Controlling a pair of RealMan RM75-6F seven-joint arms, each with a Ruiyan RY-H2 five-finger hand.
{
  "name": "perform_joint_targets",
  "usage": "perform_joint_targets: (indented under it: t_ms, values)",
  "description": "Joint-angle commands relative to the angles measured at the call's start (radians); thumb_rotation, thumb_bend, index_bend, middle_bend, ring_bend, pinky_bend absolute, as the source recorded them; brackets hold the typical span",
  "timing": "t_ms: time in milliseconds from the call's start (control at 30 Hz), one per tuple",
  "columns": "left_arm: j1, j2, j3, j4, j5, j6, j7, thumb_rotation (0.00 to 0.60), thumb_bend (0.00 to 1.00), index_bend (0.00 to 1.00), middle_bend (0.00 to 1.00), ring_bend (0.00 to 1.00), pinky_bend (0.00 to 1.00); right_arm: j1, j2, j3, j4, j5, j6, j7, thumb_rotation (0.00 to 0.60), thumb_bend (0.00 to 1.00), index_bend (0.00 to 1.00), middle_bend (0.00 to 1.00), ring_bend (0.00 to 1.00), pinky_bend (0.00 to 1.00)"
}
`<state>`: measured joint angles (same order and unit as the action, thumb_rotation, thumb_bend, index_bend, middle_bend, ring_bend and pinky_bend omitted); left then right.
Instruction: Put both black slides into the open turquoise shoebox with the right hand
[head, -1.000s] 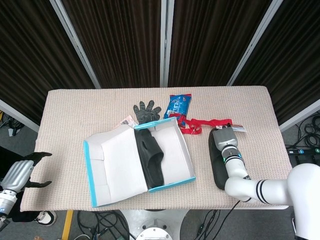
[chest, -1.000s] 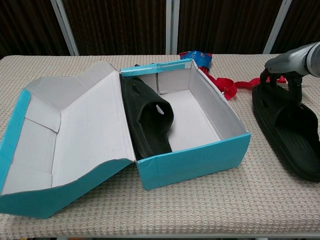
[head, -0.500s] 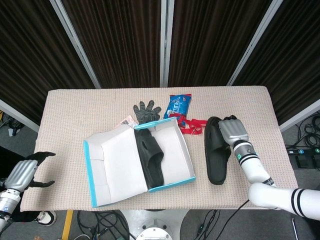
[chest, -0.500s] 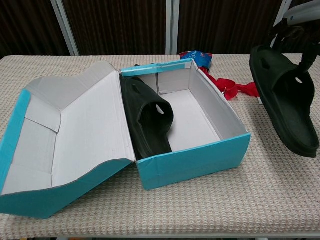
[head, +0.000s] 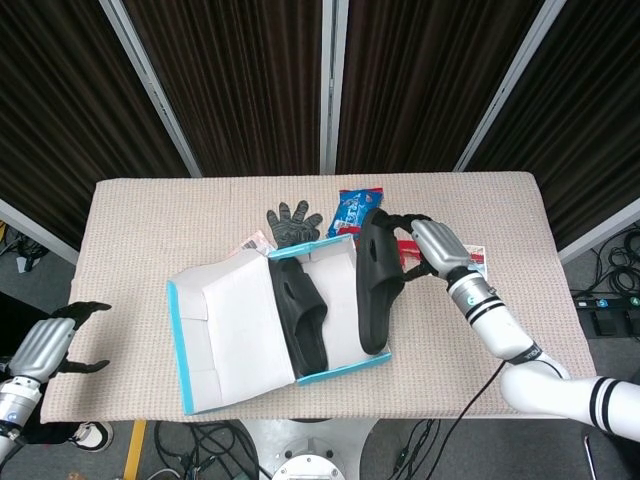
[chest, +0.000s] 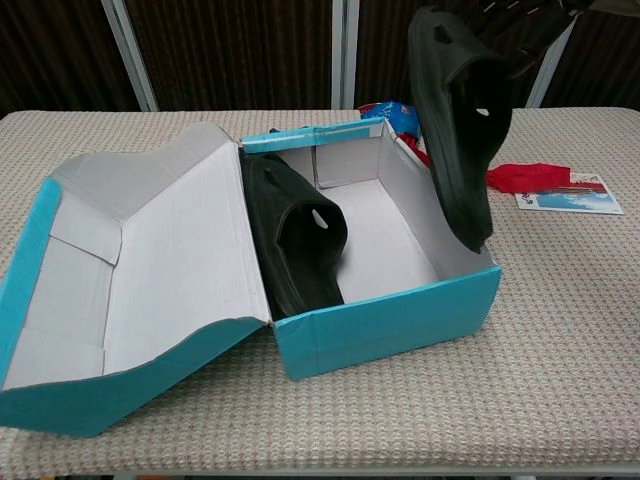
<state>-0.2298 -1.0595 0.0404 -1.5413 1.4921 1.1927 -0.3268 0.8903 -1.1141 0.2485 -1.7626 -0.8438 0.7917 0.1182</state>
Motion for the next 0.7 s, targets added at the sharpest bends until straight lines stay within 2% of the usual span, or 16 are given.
perform_joint_targets:
  t_ms: [33,233,367,700]
  values:
    - [0.0,-0.001,0.0,0.002,-0.002,-0.002,0.0,0.6,0.08,0.2,0.21,0.15,0.21,-0.019,-0.052,0.061,0.077,-0.081,-0.122,0.154,0.6,0.15,0.55,0.56,0.18,0.16]
    - [0.001,0.0,0.0,0.007,-0.004,-0.002,-0.008,0.6,0.08,0.2,0.21,0.15,0.21,0.002,-0.112,0.083,0.187,-0.21,-0.269,0.291,0.6,0.16,0.55,0.56,0.18,0.16]
    - [0.005,0.0,-0.002,0.011,-0.003,0.008,-0.014,0.6,0.08,0.2,0.21,0.15,0.21,0.027,-0.149,0.081,0.246,-0.279,-0.331,0.327,0.6,0.22,0.55,0.55,0.18,0.16]
    - [0.009,-0.005,-0.003,0.028,0.003,0.021,-0.029,0.6,0.08,0.2,0.21,0.15,0.21,0.078,-0.197,0.092,0.306,-0.354,-0.386,0.369,0.6,0.22,0.55,0.55,0.18,0.16]
